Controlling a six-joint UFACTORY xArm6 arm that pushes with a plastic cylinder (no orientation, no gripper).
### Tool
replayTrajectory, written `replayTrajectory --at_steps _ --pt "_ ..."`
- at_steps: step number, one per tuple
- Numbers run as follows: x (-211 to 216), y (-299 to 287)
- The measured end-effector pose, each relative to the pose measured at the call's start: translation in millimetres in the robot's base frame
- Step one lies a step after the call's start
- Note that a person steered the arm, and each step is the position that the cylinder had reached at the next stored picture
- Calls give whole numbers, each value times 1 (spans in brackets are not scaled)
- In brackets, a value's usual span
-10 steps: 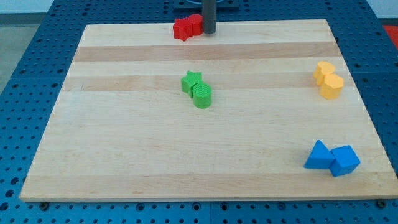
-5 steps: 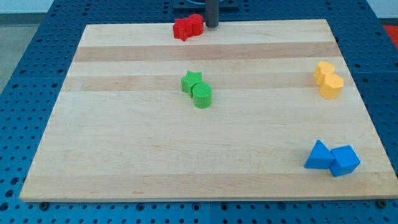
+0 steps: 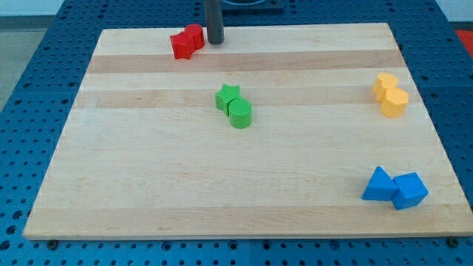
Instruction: Move the red blocks towards the top left
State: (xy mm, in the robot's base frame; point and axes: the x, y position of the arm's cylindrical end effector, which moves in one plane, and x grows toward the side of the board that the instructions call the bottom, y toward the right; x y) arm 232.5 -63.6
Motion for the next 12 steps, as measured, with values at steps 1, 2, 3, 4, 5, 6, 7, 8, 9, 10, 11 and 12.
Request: replayTrajectory --at_steps 1,2,3,4,5,6,7,8,9,10,11,12 --pt "0 -33" --pt "0 -68" --pt "0 -70" --pt "1 -30" --pt "-4 -14" --pt "-24 -34" --pt "-41 -68" --pt "-41 -87" --pt "-41 -118" --pt "-41 -156" --pt "-41 -148" --pt "-41 -88"
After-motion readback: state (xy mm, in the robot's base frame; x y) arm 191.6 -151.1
